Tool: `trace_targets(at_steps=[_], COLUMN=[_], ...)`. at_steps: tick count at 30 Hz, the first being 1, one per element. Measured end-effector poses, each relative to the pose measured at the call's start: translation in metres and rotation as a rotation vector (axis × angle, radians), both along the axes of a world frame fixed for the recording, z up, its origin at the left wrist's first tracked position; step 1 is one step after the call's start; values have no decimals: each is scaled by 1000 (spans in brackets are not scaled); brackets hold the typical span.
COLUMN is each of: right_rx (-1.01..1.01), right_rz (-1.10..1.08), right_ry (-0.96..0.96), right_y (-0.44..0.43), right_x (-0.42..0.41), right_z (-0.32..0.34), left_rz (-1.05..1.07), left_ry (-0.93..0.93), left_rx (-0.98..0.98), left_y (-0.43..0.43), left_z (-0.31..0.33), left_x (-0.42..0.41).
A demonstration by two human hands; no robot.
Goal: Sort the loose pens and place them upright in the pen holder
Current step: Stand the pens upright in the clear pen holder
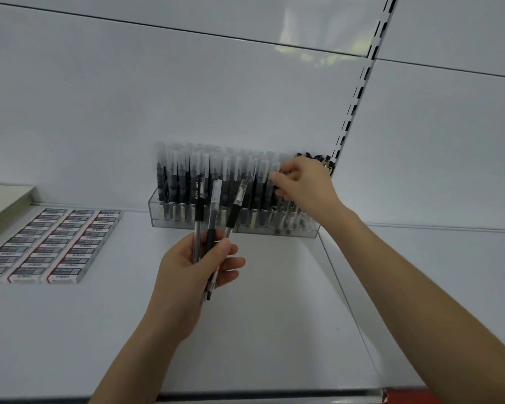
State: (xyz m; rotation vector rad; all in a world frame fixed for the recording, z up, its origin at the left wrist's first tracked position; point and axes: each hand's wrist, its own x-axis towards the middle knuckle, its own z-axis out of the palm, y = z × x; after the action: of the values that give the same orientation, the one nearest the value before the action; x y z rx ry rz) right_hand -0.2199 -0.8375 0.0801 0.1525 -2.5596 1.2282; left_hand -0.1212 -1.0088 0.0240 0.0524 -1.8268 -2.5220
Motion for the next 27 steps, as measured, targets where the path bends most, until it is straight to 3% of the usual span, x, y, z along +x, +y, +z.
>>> trace_targets(at_steps=[5,9,15,21,27], right_rx=[-442,-532,-710,-490,-207], right_rz=[112,191,-58,-193,-139], right_ry=[-46,-132,-3,259,238], right_y=[5,3,48,71,62], right_x=[50,66,53,28,6], right_z=[-12,-17,-5,13,11], left_rz=[-48,-133,-100,-51,-20], left_ry=[1,0,-35,25,17], left_rx=[13,-17,-39,-185,-148], left_y=[9,27,33,28,25], left_z=[0,0,-3,-4,-6], left_x=[-2,-2,-9,-7,-5])
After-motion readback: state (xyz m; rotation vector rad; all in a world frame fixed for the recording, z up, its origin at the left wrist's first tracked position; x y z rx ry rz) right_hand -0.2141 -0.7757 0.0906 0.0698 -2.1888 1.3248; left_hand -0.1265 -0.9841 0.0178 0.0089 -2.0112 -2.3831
